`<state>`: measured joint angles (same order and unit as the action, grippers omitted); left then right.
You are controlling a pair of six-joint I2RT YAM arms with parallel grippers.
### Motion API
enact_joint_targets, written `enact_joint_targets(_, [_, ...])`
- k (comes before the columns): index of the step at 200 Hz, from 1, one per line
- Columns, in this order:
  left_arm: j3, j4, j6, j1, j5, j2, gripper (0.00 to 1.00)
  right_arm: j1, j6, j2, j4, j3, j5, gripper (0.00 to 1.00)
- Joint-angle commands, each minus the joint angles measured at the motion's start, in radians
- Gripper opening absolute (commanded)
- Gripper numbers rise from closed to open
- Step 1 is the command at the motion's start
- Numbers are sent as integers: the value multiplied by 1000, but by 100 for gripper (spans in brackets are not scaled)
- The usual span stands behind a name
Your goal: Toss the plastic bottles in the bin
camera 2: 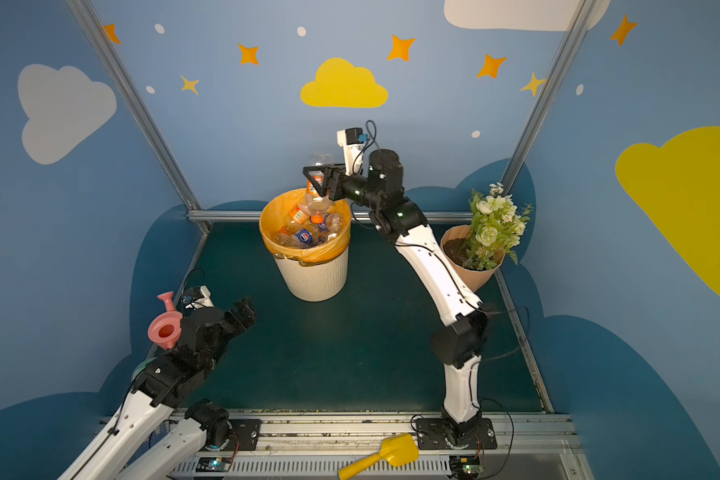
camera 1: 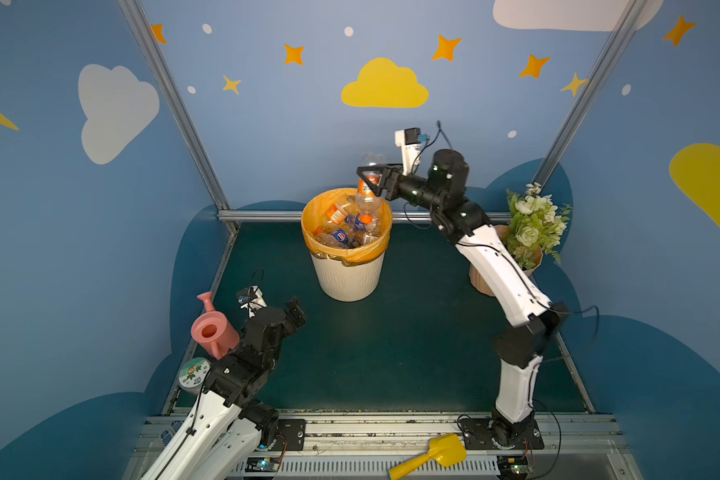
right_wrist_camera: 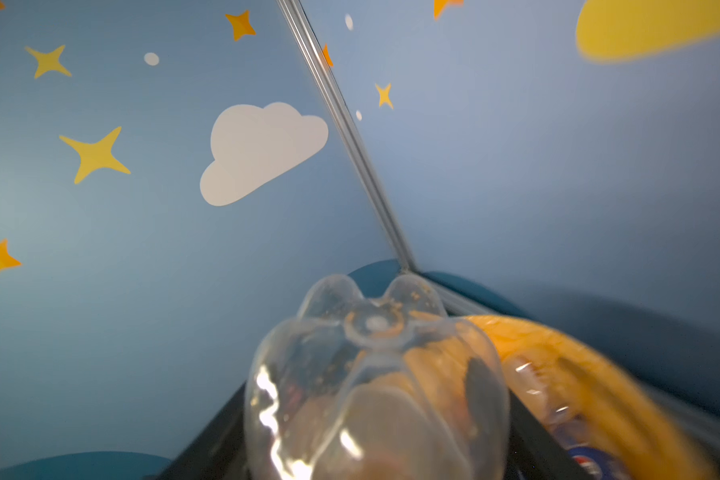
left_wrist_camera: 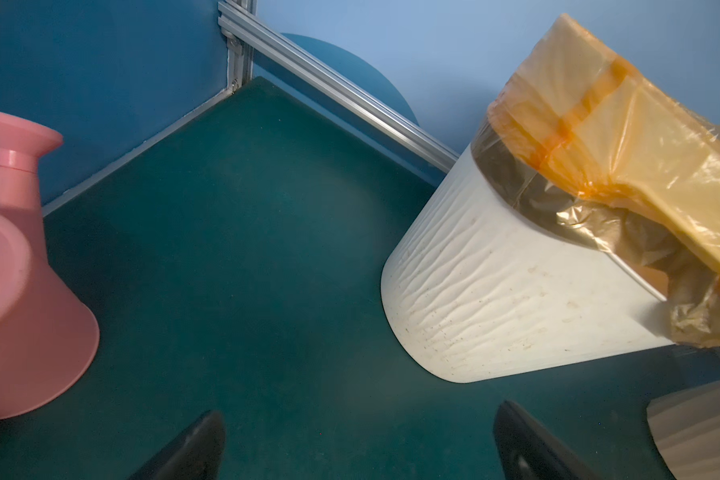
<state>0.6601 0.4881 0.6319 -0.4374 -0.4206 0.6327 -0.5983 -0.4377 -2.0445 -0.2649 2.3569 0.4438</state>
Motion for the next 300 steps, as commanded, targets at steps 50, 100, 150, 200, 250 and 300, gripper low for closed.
enact_joint_targets(50, [38, 15, -24, 7, 21, -17, 100, 66, 180, 341, -176, -194, -223, 93])
enact_joint_targets(100, [16, 15, -29, 9, -55, -63, 100, 174, 235, 692, 10, -731, -284, 94])
enact_joint_targets(150, [33, 58, -110, 12, -152, -70, 100, 274, 420, 987, 226, -1326, -525, 96])
enact_joint_targets(200, [-14, -6, -244, 25, -267, -50, 100, 391, 512, 1099, 525, -1853, -689, 96])
enact_joint_targets(250, [-88, -181, -368, 32, -224, 17, 100, 490, 411, 919, 805, -2002, -610, 96])
enact_joint_targets(300, [-139, -299, -399, 37, -333, 71, 100, 498, 453, 675, 995, -1982, -572, 96])
